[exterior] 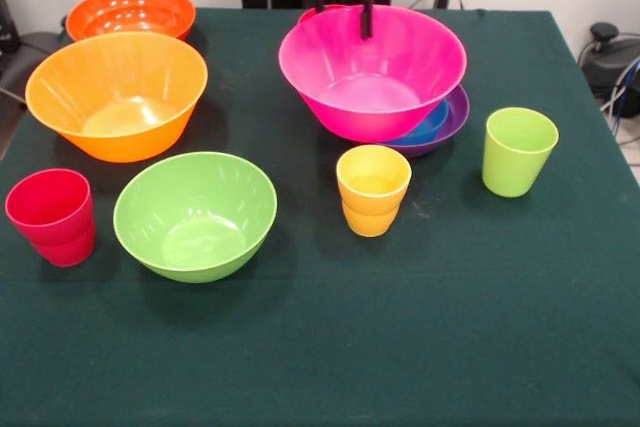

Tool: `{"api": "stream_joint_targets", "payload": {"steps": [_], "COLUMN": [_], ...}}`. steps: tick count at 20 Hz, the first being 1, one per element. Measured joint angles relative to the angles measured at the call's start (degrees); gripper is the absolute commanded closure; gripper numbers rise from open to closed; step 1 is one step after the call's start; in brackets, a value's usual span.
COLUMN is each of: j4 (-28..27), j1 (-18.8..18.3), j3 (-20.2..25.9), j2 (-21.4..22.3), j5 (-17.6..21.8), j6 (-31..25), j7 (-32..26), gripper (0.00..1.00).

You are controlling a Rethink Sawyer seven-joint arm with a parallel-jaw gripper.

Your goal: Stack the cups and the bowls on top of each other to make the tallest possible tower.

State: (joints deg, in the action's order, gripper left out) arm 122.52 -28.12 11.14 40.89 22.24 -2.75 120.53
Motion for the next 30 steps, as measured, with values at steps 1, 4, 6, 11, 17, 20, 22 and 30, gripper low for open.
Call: {"api": "stream_joint_targets", "payload": {"steps": [1,4,6,11,17,20,22,30], "j4": [0.00,0.11,0.28,0.73,1.66,2.24,3.02,3.46], "j1": [0.53,2.16,3.28,4.22,4.28,4.19,3.82,2.82], "j3": [-0.06,-0.08,-0.07,-0.08,-0.07,-0.06,-0.06,-1.15], "j2": [-0.10,-0.11,0.12,0.59,1.69,2.48,3.55,3.68], "j5": [-0.25,-1.14,-1.82,-3.04,-4.38,-4.67,-4.83,-4.83], "j6": [0.00,0.01,0.01,0.01,0.01,0.01,0.01,0.01], "j7": [0.00,0.00,0.01,0.01,0.01,0.01,0.01,0.01], "gripper": [0.00,0.00,0.00,0.00,0.00,0.00,0.00,0.00]}}
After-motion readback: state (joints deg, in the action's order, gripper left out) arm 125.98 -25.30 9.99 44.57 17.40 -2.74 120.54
